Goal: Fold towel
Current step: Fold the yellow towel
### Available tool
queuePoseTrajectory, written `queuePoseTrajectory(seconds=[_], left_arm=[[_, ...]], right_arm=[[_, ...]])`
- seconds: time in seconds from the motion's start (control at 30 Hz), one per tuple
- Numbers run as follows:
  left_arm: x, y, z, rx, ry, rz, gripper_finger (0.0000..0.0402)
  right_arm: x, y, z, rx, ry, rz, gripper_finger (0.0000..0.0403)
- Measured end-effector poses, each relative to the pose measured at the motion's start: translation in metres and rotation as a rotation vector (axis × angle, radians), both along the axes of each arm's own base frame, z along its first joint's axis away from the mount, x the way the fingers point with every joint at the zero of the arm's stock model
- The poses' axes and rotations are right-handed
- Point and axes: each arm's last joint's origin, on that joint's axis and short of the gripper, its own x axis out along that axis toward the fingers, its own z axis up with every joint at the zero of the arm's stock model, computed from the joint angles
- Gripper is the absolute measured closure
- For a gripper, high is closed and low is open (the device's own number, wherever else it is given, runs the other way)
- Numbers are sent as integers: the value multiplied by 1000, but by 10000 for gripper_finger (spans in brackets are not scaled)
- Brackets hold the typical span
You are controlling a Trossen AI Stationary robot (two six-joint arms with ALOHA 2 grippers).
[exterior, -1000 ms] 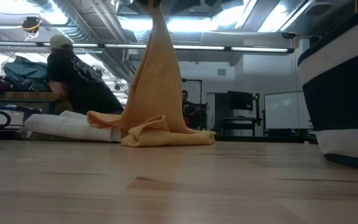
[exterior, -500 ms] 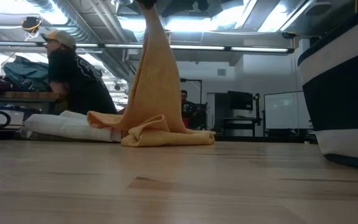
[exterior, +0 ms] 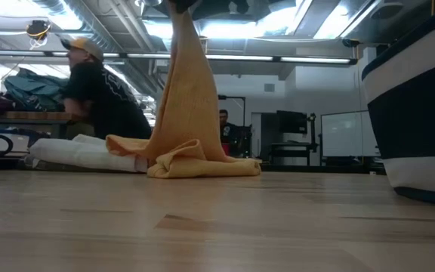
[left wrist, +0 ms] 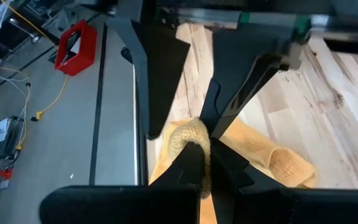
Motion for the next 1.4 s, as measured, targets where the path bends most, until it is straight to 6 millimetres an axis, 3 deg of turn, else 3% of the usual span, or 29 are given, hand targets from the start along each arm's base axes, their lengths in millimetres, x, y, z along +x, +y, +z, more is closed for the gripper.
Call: queuePoseTrajectory(seconds=[0.17,0.47,0.6,0.73,1.0,1.2,1.4], left_arm=[[1,0,1,1,-9,-1,400],[1,0,1,2,-13,-1,400],[1,-1,2,5,-20,-4,400],[2,-1,2,5,-25,-3,400],[1,2,2,74,-16,92,380],[-2,8,4,203,2,273,338],[-2,8,4,156,-33,326,289]], right_arm=[[0,0,-1,-1,2,-2,256],[1,-7,0,22,-9,25,265],[2,-15,0,59,-21,77,305],[3,-19,0,57,1,127,383],[0,-21,2,-26,66,183,395],[-19,-21,38,-89,100,147,396],[-39,-22,84,-176,96,106,397]])
